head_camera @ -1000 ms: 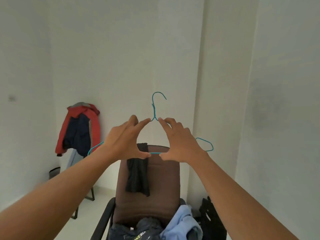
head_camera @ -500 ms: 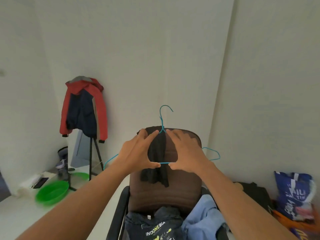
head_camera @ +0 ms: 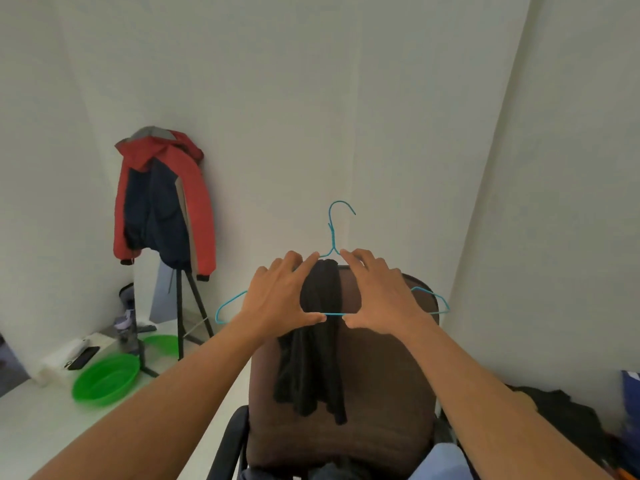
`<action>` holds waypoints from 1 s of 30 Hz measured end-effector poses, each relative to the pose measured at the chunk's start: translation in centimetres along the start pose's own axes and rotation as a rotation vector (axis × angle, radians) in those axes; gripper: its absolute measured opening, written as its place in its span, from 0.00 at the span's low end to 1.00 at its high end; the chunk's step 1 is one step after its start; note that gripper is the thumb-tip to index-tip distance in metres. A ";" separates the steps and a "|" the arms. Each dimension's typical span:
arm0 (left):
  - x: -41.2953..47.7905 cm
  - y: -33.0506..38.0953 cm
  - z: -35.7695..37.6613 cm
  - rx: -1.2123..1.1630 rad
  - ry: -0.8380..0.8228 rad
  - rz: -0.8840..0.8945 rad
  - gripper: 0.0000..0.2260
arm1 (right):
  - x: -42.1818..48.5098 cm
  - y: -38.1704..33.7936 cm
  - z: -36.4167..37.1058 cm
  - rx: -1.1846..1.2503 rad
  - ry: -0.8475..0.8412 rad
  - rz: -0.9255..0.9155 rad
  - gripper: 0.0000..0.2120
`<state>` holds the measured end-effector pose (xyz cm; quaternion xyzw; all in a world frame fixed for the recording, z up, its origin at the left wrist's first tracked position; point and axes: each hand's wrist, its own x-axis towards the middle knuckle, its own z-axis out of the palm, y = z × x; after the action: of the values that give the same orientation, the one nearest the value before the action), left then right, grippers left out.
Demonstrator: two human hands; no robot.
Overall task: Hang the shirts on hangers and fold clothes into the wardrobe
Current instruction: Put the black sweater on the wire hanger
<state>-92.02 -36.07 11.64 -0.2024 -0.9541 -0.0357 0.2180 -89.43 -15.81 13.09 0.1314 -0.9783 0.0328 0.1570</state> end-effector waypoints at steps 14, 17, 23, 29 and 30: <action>8.7 -2.6 12.7 0.005 0.090 -0.217 0.31 | 14.3 7.9 8.4 -0.019 -0.026 0.201 0.57; 9.2 -2.4 14.3 -0.196 -0.028 -0.329 0.29 | 15.0 9.0 9.1 -0.032 -0.028 0.301 0.58; 10.6 -2.8 15.6 -0.421 -0.066 -0.360 0.23 | 14.9 9.6 9.6 -0.008 -0.030 0.392 0.58; 7.1 -2.8 15.0 -0.544 -0.052 -0.311 0.17 | 13.9 7.9 8.6 0.013 -0.001 0.385 0.57; 5.8 -2.6 15.2 -0.570 -0.073 -0.291 0.17 | 13.8 7.4 8.4 0.011 0.003 0.381 0.57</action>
<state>-103.96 -33.91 0.47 -0.1180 -0.9318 -0.3250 0.1106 -106.54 -12.92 9.29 -0.0554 -0.9850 0.0673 0.1488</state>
